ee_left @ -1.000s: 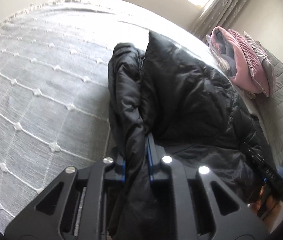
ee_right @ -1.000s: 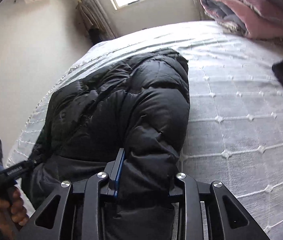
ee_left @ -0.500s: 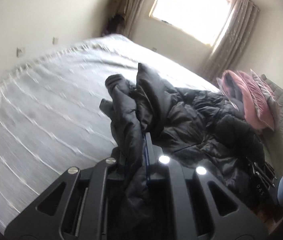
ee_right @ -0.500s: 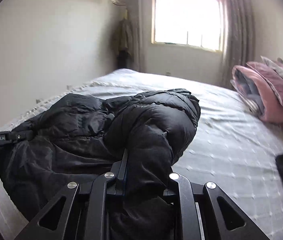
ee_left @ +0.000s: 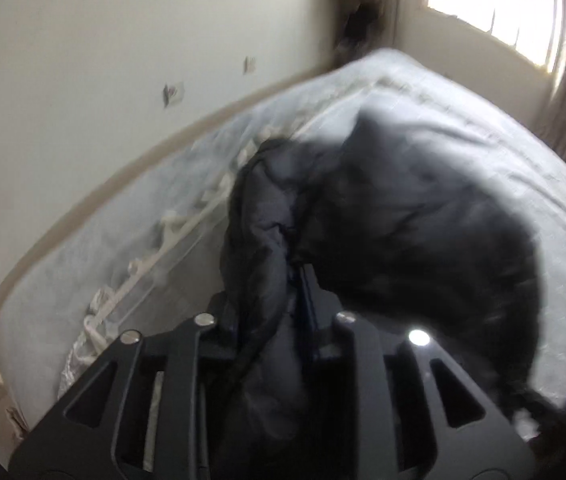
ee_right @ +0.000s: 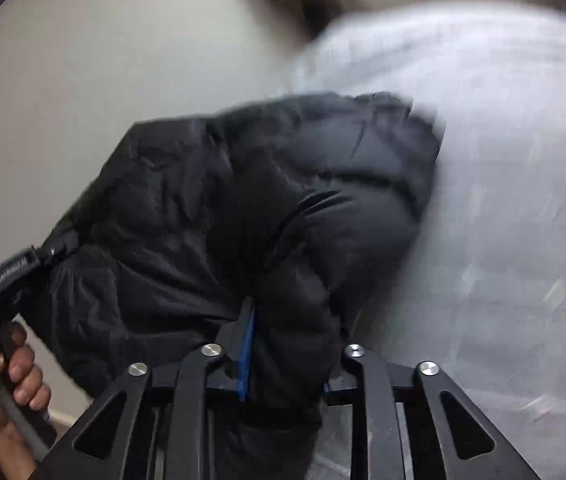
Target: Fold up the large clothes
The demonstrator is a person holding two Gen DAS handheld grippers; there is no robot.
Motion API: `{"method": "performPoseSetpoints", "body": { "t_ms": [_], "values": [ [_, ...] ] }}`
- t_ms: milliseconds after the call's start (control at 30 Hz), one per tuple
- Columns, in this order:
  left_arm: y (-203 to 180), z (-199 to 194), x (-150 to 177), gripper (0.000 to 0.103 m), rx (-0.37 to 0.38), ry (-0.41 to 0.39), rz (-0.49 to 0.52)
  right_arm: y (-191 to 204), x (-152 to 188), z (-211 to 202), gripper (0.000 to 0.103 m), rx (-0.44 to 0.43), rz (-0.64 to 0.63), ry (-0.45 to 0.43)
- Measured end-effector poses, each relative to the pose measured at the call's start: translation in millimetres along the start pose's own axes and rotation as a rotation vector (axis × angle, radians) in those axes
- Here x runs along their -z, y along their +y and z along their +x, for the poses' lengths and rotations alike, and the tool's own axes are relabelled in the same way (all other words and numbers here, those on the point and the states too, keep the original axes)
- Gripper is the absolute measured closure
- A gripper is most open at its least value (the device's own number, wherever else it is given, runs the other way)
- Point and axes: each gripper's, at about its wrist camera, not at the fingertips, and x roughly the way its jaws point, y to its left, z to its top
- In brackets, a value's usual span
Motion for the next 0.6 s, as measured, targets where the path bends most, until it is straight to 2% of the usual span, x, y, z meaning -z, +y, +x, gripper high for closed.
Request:
{"method": "performPoseSetpoints", "body": {
  "t_ms": [67,100,200,267,300,367,467,600],
  "values": [
    [22,1,11,0.064,0.081,-0.038,-0.061,-12,16,-1,0.043,-0.025,0.059,-0.041],
    [31,-3,13,0.058,0.104,-0.054,-0.100,-13,20,-7,0.041,-0.024,0.059,-0.052],
    [51,-30,19,0.057,0.118,-0.127,-0.200,-9,23,-32,0.041,0.040,-0.044,-0.064],
    [59,-50,35,0.047,0.119,-0.194,-0.222,-18,26,-56,0.041,0.063,-0.074,-0.088],
    [64,-54,45,0.041,0.091,-0.215,-0.217,-23,28,-69,0.041,0.060,-0.068,-0.101],
    [73,-53,58,0.041,-0.001,-0.245,-0.183,-36,36,-91,0.041,0.054,-0.041,-0.117],
    [93,-49,77,0.041,-0.191,-0.269,-0.149,-47,50,-110,0.041,0.045,-0.020,-0.111],
    [121,-43,79,0.041,-0.474,-0.250,-0.094,-43,57,-126,0.041,0.075,-0.093,-0.091]
  ]
}}
